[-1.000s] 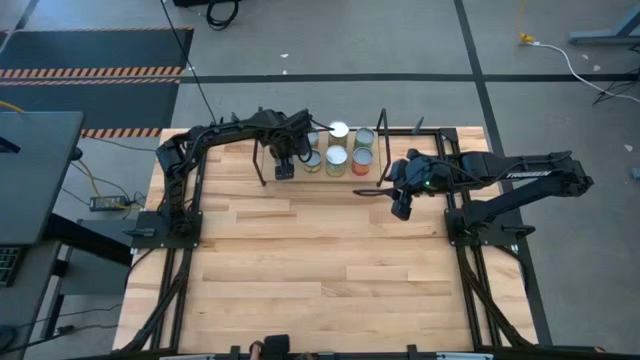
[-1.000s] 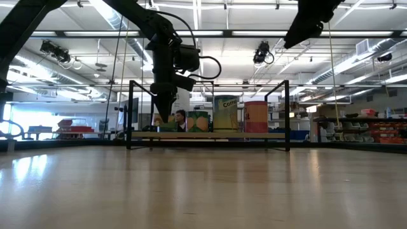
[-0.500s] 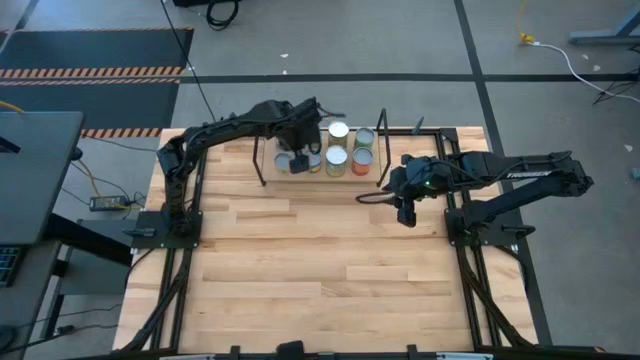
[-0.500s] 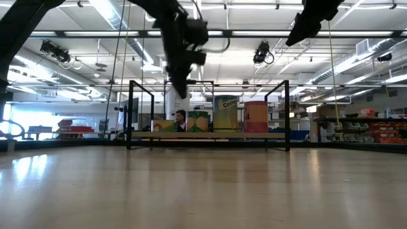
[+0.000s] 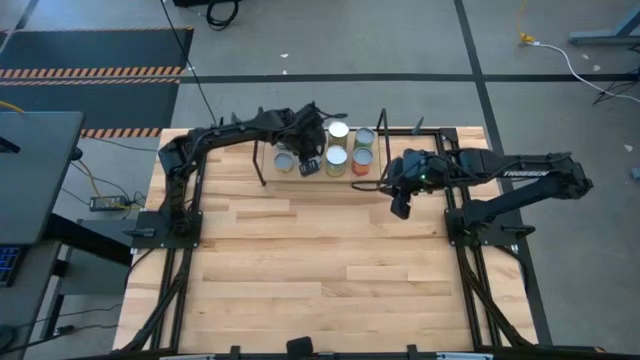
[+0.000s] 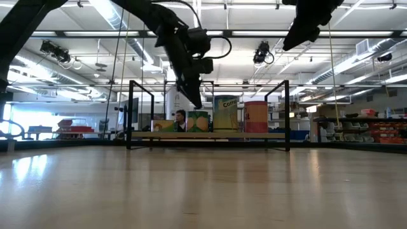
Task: Pick and place cans onto a shelf
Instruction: Adjust the canned peaches on the shelf
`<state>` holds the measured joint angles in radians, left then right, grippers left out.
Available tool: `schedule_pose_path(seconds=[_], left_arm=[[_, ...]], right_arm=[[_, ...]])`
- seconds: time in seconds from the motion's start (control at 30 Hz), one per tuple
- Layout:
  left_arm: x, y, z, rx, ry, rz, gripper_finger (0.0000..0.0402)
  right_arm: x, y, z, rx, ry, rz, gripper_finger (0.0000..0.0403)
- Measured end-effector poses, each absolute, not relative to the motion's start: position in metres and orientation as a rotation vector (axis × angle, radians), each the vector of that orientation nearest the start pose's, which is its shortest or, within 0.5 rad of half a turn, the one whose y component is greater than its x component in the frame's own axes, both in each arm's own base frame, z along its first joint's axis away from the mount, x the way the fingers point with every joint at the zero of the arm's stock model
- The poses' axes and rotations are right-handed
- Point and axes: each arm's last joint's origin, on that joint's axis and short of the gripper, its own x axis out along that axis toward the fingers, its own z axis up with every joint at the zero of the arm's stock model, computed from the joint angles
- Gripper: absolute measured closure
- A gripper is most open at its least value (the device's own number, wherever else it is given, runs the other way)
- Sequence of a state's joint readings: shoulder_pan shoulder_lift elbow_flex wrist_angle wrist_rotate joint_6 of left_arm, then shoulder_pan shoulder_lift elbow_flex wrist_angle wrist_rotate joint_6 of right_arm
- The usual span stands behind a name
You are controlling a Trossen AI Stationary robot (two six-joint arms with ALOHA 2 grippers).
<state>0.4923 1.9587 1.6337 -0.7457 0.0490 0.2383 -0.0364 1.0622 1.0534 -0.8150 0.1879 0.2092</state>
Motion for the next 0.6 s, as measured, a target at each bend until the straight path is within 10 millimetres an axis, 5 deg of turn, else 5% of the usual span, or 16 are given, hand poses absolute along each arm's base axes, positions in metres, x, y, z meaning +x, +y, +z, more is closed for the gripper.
schedule_pose_path(seconds=[0.3,0.6], left_arm=[[0.364,0.188,0.223,-0.076,1.137,0.255,0.0397],[0.361,0.191,0.227,-0.076,1.153,0.269,0.0391]], right_arm=[[0.203,-0.023,0.323,0.187,0.77,-0.348,0.0279],[0.203,-0.031,0.324,0.201,0.751,-0.377,0.0279]])
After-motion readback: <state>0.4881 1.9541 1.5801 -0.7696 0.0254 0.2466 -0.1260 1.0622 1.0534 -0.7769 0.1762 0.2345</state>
